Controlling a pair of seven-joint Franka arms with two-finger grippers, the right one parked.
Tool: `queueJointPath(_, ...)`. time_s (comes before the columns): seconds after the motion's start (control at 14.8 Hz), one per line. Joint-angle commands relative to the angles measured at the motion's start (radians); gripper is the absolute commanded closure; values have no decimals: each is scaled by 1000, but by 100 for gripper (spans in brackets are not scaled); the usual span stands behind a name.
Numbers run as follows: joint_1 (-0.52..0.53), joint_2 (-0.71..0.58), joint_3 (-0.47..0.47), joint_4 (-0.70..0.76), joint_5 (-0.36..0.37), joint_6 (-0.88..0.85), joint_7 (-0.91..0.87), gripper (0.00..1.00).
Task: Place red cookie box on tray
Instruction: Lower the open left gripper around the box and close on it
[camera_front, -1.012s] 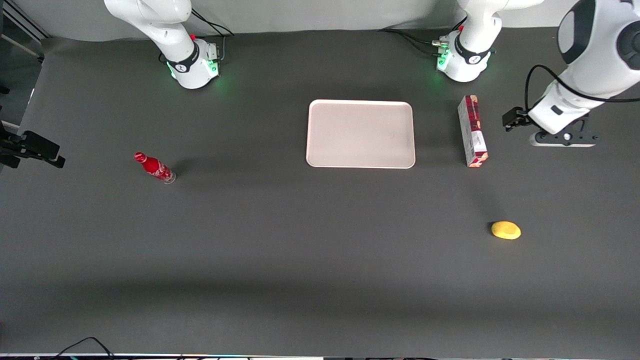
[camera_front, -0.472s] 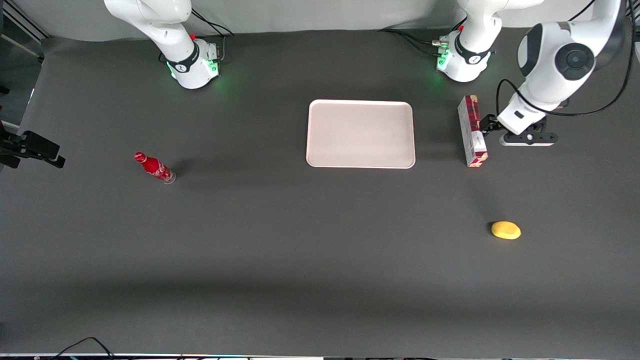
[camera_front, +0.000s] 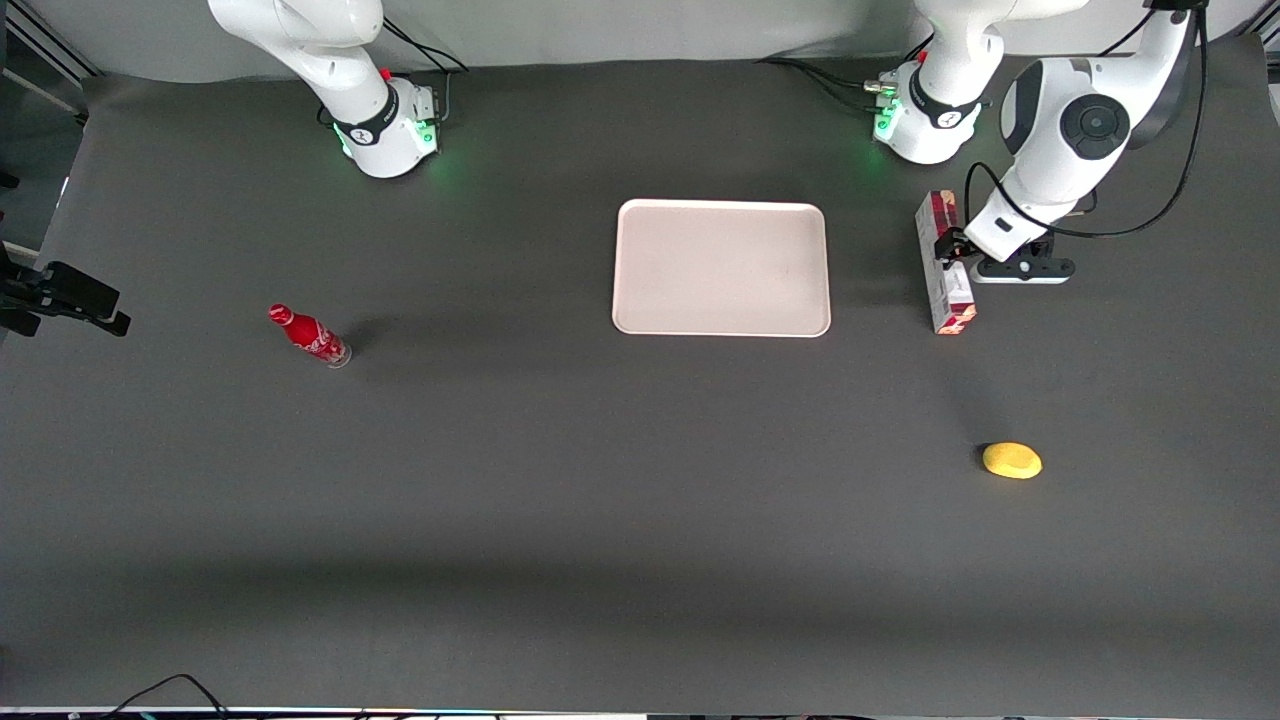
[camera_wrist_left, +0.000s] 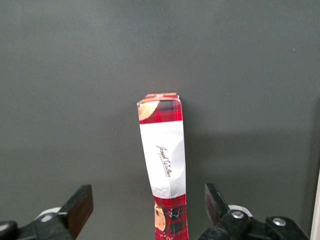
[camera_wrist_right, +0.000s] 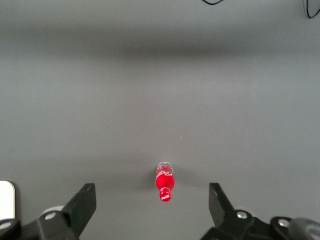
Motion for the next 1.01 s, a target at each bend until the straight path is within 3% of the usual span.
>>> queueJointPath(0.0, -20, 6, 1, -66, 5, 54, -66, 0)
queueJointPath(0.81, -24, 199, 1, -97, 5, 170, -77, 0)
queueJointPath(0.88, -26, 194, 1, -98, 6, 169, -77, 2)
queueJointPath(0.94, -26, 196, 1, -100, 5, 169, -77, 11)
